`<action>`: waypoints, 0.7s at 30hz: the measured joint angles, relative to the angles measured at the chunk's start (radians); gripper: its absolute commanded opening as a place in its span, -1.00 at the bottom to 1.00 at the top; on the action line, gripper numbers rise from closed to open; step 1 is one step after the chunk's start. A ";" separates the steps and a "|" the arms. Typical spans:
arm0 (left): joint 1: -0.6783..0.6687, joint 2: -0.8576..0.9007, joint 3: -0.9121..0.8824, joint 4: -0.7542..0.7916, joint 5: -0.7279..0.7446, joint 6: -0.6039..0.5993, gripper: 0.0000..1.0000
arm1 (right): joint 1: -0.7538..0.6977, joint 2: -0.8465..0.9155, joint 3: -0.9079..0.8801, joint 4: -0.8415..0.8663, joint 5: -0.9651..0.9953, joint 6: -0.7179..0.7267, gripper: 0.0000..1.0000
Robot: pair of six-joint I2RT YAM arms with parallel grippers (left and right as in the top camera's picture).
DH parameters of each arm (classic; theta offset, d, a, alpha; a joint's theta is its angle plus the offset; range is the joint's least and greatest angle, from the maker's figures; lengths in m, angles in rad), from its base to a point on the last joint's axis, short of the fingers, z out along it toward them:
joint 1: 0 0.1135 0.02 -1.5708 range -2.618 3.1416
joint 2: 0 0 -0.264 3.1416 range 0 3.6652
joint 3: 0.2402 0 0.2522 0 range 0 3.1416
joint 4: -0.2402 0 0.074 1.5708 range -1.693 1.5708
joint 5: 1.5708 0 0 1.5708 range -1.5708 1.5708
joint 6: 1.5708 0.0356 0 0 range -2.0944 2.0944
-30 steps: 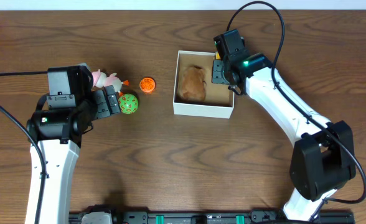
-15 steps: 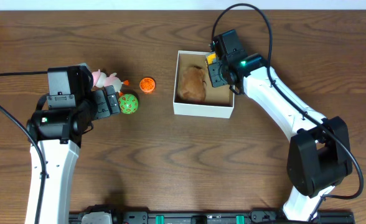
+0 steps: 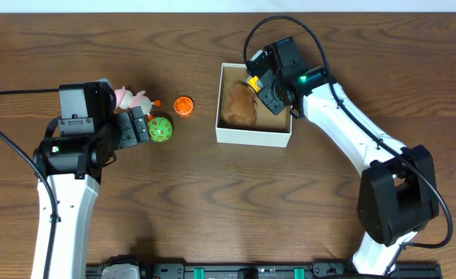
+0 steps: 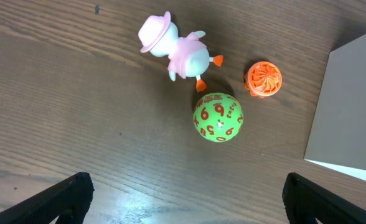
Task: Pack container
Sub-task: 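Lower the truck into the box and push it into place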
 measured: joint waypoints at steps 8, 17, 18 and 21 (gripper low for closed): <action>0.000 0.000 0.000 0.000 0.000 0.000 0.96 | -0.026 0.000 0.000 0.010 0.000 -0.161 -0.08; 0.000 0.000 0.000 0.000 0.000 0.000 0.96 | -0.085 0.000 0.000 0.014 -0.015 -0.213 0.01; 0.000 0.000 0.000 0.000 0.000 0.000 0.96 | -0.086 0.000 0.000 0.014 -0.019 -0.218 0.01; 0.000 0.000 0.000 0.000 0.000 0.000 0.96 | -0.086 0.000 0.000 0.014 -0.026 -0.241 0.03</action>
